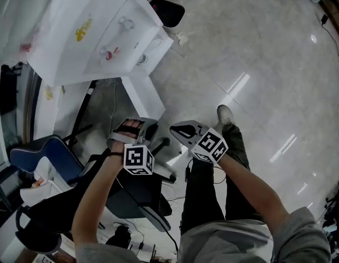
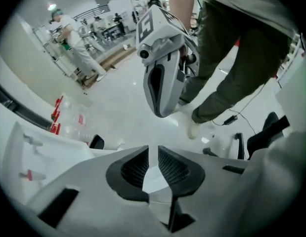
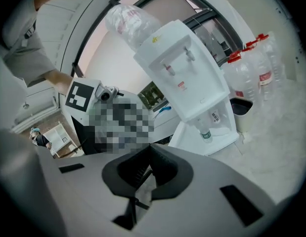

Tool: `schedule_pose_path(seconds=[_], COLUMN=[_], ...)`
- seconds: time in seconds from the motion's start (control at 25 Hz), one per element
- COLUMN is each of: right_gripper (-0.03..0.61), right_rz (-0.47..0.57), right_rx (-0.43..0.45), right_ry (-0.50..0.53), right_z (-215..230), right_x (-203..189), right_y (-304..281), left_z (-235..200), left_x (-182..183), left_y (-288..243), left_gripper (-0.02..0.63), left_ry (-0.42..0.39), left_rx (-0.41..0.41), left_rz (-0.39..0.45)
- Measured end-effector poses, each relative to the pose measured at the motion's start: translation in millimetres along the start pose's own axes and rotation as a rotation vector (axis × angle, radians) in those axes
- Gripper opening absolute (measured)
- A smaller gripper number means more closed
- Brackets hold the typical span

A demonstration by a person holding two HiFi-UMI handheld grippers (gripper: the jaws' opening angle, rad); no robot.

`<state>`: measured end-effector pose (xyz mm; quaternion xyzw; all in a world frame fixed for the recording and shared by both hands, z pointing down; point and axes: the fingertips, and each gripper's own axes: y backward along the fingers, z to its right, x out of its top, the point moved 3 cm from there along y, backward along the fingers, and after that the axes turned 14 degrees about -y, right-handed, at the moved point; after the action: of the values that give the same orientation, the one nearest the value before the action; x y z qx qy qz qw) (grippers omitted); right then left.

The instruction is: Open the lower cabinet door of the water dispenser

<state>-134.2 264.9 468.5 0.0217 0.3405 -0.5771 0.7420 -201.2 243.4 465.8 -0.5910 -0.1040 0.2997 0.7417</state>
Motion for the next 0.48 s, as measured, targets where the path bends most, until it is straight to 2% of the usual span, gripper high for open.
schedule_pose_path(seconds=[0.2, 0.48], right_gripper=[0.012, 0.012], right_rz=[0.046, 0.093], right_rx=[0.013, 0.044], right_ry=[0.009, 0.051], right_z=[-24.4, -64.8], right_x=[49.9, 121.6], right_y=[44.1, 109.9], left_z=[-33.4, -98.5], left_x=[26.9, 63.7], left_y=[46.5, 129.0], left_gripper=[0.018, 0.008], left_ry=[0.229, 0.646], left_rx=[0.131, 0.335], left_rz=[-0.021, -0.005])
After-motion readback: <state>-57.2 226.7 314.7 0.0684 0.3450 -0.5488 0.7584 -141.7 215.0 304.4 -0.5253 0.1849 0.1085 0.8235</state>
